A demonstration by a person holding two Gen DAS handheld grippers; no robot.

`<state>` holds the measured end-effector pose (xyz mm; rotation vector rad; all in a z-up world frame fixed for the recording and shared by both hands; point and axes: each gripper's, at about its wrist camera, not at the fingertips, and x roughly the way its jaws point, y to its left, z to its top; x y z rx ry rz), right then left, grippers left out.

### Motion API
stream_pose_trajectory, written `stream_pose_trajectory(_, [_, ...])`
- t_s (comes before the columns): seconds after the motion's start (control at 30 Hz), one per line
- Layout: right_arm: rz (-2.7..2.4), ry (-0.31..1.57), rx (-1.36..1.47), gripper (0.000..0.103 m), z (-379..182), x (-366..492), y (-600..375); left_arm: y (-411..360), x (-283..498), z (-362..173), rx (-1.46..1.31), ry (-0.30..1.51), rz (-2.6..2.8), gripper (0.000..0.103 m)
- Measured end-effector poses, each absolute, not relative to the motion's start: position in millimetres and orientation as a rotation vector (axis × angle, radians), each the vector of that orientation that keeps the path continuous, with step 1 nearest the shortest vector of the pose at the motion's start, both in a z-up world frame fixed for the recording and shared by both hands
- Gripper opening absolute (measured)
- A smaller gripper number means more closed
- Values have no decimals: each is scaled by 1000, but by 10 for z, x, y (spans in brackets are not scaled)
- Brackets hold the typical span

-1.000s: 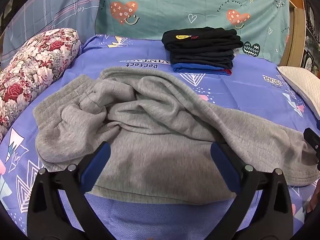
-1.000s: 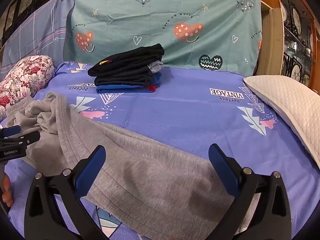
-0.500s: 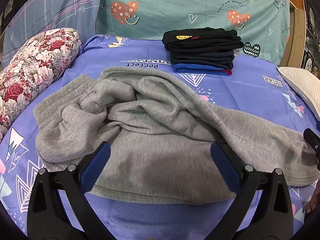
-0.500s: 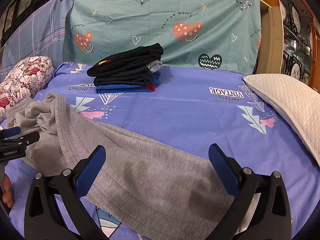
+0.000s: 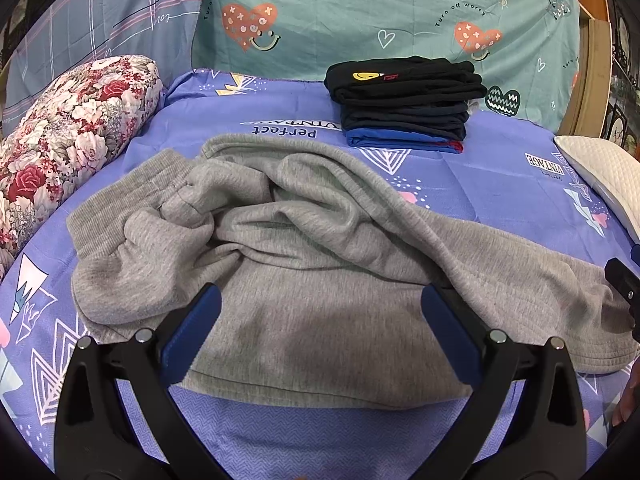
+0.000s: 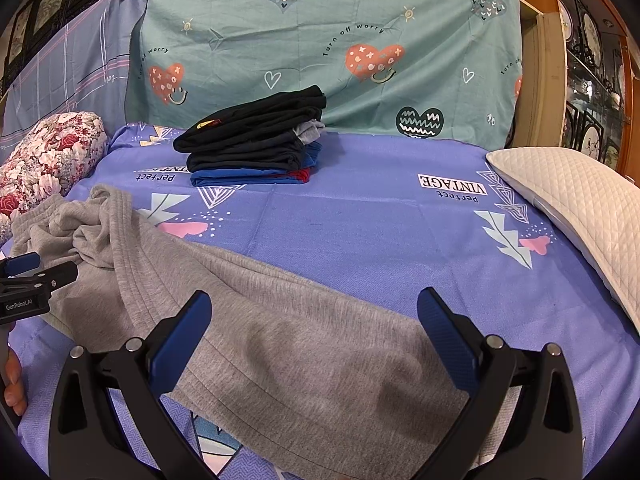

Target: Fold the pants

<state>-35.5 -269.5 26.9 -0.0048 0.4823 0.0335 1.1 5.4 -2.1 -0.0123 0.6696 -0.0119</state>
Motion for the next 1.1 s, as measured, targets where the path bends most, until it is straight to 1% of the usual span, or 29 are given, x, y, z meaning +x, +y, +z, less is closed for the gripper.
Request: stream_pose_trajectory(1.1, [31,490,4,102,265,-346,-2711,86,36,-18,-19,676,-9,101])
